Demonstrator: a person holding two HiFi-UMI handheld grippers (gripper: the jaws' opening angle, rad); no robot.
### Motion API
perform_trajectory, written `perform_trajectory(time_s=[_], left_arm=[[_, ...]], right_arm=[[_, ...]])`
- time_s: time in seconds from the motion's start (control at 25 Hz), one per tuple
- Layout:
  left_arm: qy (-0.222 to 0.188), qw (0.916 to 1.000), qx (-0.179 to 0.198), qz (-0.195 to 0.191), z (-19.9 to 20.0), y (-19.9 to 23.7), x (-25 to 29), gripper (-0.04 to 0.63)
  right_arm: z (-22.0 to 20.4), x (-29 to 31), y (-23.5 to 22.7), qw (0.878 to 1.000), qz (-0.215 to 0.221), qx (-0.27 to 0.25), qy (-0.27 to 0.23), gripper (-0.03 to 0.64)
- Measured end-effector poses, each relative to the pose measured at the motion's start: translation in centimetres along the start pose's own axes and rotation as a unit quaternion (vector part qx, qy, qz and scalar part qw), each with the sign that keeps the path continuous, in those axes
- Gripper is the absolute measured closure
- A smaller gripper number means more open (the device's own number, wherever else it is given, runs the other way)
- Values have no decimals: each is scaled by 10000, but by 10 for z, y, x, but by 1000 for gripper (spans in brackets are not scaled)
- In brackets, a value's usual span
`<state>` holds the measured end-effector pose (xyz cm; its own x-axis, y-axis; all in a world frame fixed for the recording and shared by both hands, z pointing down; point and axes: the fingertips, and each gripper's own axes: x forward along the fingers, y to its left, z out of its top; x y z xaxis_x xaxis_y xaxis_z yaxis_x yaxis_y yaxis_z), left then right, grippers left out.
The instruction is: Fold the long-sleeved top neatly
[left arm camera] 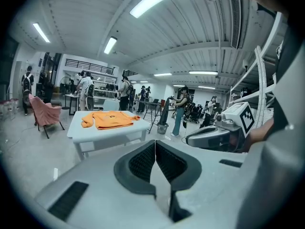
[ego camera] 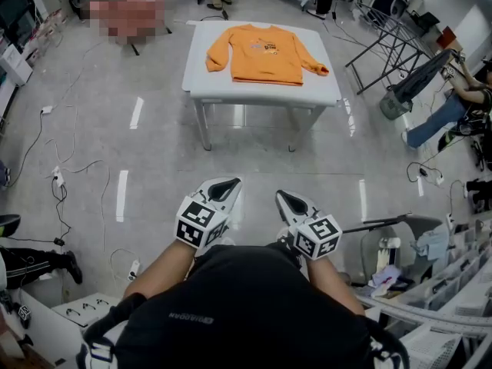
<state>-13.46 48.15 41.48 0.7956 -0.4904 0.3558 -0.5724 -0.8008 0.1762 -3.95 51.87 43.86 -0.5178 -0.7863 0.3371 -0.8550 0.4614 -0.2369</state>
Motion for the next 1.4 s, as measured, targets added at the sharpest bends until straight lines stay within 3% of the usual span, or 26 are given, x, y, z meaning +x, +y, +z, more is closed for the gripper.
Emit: perform_trajectory(time_s=[0.84,1.4], left_arm=[[226,9997,-100,-54,-23,11,-1,588],[513,9986,-96,-31,-4,41,74,588]], right_arm=[[-13,15,11,9996,11,-48,282,612],[17,56,-70,9997,94,183,126,612]])
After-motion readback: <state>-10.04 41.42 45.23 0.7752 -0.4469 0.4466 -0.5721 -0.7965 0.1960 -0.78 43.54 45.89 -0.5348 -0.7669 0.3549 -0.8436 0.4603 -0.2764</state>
